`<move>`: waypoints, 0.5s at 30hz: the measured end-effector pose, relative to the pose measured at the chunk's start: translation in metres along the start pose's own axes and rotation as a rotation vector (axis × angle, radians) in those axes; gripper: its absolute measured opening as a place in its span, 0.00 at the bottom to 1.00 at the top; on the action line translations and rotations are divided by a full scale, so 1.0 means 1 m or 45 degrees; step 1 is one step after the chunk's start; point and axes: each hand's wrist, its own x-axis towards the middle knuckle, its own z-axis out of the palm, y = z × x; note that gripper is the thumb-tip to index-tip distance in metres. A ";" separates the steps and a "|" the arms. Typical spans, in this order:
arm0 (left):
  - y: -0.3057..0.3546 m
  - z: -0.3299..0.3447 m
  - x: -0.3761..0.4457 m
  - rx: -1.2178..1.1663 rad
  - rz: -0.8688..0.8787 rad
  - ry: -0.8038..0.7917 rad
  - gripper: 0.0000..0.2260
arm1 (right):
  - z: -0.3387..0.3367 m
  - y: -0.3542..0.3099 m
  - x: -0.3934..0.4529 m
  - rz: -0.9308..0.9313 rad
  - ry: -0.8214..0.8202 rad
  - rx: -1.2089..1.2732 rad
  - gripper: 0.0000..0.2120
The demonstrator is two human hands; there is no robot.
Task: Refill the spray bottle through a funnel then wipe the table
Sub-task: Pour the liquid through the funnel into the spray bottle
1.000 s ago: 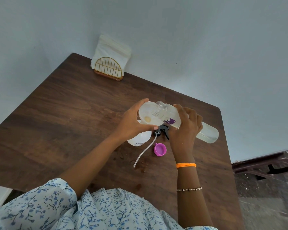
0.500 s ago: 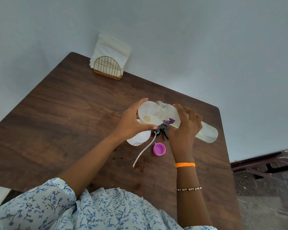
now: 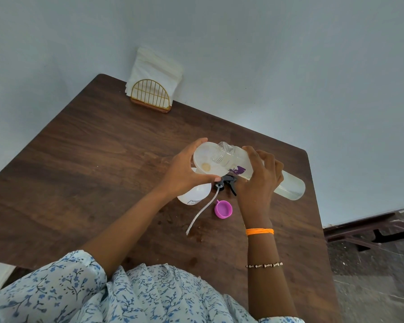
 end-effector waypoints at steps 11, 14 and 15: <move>-0.001 0.000 0.000 0.020 0.009 0.005 0.41 | -0.003 -0.003 -0.001 0.003 0.009 -0.004 0.29; -0.001 0.000 0.000 0.009 0.007 0.003 0.41 | -0.002 -0.001 -0.001 0.004 0.006 -0.011 0.30; -0.001 0.000 0.000 0.005 0.005 0.002 0.41 | -0.002 -0.001 -0.001 0.005 0.005 -0.013 0.30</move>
